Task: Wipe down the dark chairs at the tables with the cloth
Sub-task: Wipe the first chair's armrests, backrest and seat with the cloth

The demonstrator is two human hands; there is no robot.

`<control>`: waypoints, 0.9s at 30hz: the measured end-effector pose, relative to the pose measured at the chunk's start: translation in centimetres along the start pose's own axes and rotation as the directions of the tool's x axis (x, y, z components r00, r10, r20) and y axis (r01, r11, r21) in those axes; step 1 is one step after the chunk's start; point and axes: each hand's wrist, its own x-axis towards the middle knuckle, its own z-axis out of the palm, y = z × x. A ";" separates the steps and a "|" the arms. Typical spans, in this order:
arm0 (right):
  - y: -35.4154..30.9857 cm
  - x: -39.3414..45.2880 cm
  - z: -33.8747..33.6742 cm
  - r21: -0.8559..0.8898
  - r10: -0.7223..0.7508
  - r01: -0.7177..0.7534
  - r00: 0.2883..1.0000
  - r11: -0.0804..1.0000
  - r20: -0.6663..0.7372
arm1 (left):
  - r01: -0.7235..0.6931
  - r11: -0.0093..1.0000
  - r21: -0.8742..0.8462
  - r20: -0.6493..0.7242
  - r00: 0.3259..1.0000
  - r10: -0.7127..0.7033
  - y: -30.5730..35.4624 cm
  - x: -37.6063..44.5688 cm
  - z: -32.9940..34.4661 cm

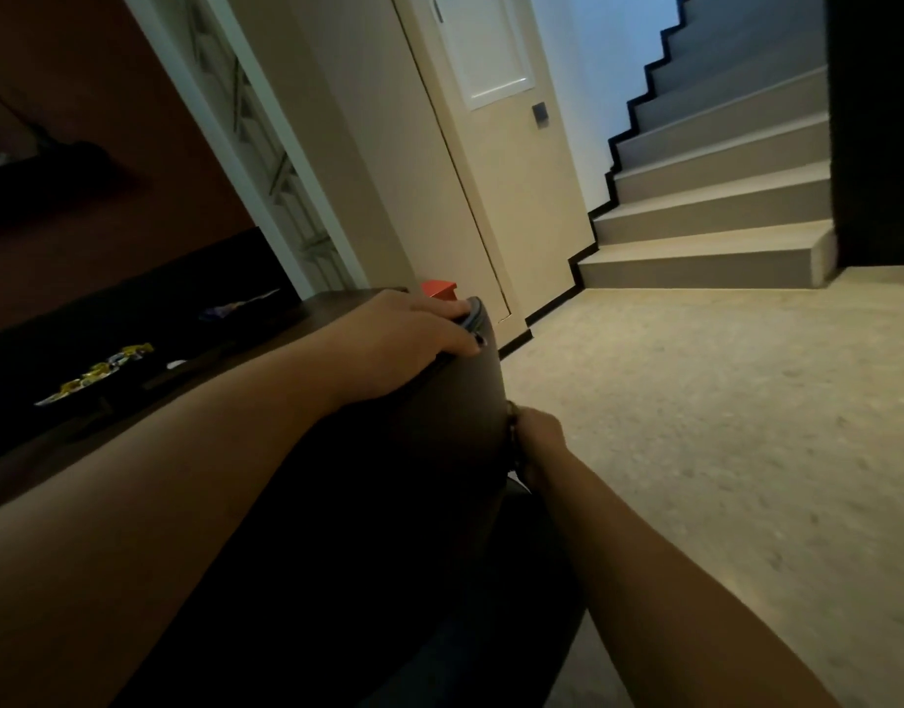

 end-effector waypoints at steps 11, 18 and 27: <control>-9.0 -3.4 1.4 0.050 -0.660 0.664 0.727 0.746 0.192 | -0.055 0.992 -0.110 -0.079 0.996 0.046 -0.3 0.8 0.0; -4.4 -2.3 0.3 -0.046 -0.271 0.275 0.959 0.960 0.081 | -0.127 0.984 -0.127 -0.141 0.984 0.109 -0.8 0.7 0.6; -5.1 -6.9 1.5 0.051 -0.584 0.592 0.803 0.804 -0.117 | -0.157 0.982 0.102 -0.134 0.976 0.170 -0.6 1.1 0.3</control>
